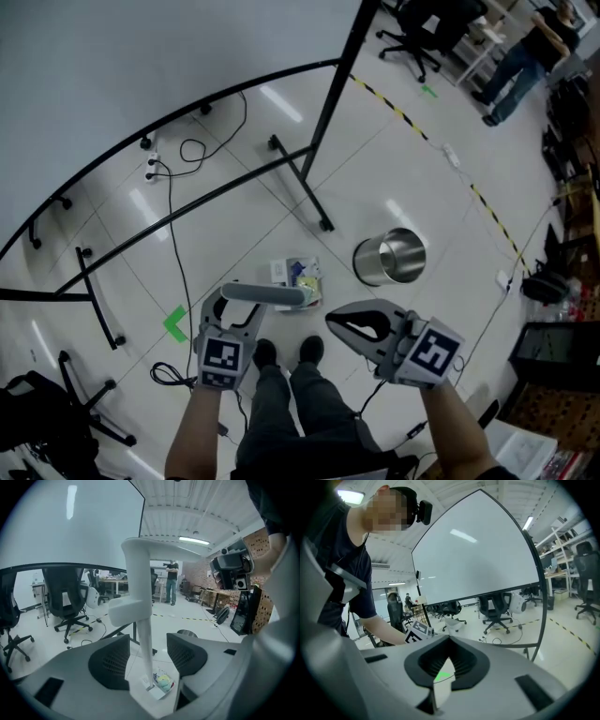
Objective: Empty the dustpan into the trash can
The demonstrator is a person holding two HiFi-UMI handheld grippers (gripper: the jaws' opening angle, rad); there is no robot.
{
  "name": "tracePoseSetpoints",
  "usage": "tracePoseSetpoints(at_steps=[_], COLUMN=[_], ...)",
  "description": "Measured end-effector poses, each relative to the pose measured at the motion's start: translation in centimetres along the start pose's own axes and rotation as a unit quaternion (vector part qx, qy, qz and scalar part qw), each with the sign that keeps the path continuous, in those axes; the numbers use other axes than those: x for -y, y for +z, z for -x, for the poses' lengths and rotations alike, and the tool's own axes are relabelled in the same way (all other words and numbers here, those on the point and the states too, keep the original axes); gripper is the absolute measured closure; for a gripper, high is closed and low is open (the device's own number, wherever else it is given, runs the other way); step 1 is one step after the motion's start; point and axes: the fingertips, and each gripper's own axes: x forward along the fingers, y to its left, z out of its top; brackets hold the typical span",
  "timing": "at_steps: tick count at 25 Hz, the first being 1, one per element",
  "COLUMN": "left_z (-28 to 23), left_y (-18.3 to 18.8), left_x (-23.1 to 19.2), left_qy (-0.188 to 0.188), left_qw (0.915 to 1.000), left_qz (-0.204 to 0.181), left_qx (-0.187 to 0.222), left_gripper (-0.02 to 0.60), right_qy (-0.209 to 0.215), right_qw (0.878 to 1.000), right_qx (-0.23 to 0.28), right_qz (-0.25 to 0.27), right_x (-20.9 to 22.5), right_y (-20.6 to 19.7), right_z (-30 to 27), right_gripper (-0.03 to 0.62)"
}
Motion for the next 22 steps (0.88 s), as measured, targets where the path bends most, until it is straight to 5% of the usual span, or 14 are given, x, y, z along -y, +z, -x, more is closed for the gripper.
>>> tracePoseSetpoints(at_steps=[22], left_z=[-2.5], left_y=[0.4], left_x=[-0.6], left_qy=[-0.039], left_qw=[0.9954], left_qz=[-0.011], left_qx=[0.087], left_gripper=[0.336], right_qy=[-0.005], right_qw=[0.998], right_qx=[0.036], right_qz=[-0.045], right_x=[3.0], right_y=[-6.5], right_z=[-3.2], right_gripper=[0.574])
